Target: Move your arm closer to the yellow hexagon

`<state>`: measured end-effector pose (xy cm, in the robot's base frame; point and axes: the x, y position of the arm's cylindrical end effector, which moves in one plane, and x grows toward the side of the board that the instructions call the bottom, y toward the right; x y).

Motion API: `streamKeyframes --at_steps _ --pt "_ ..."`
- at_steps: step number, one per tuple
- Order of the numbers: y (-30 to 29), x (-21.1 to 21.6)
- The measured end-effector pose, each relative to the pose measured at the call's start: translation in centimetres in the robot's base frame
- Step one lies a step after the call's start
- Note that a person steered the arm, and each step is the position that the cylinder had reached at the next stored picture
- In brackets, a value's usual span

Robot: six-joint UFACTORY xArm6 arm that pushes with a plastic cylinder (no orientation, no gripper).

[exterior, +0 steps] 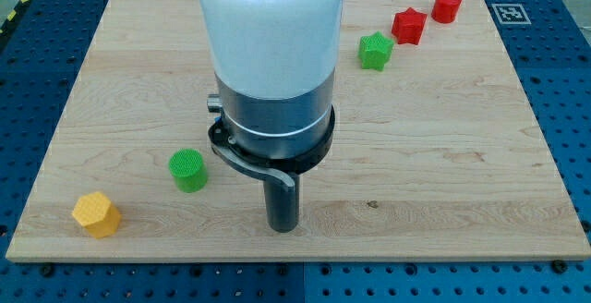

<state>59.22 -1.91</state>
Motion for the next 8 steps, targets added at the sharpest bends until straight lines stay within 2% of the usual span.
streamKeyframes --at_steps 2,6,8 --pt "0.2 0.0" --pt "15.7 0.0" --pt "15.8 0.0"
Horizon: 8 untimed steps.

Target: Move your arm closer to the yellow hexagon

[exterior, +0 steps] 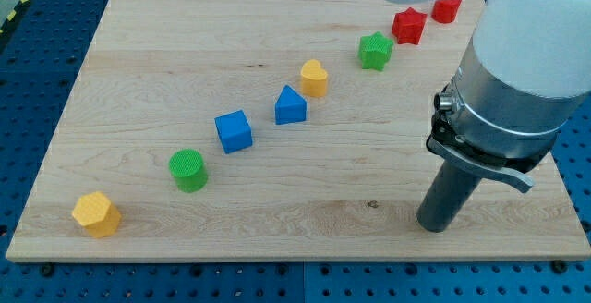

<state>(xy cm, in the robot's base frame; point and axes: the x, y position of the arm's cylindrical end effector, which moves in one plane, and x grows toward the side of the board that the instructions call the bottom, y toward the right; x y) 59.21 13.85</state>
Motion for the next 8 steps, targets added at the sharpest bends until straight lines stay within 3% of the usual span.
streamKeyframes --at_steps 2,4,6,8 --pt "-6.0 -0.5" --pt "-15.4 2.6" --pt "-17.3 2.6" --pt "-29.4 2.7"
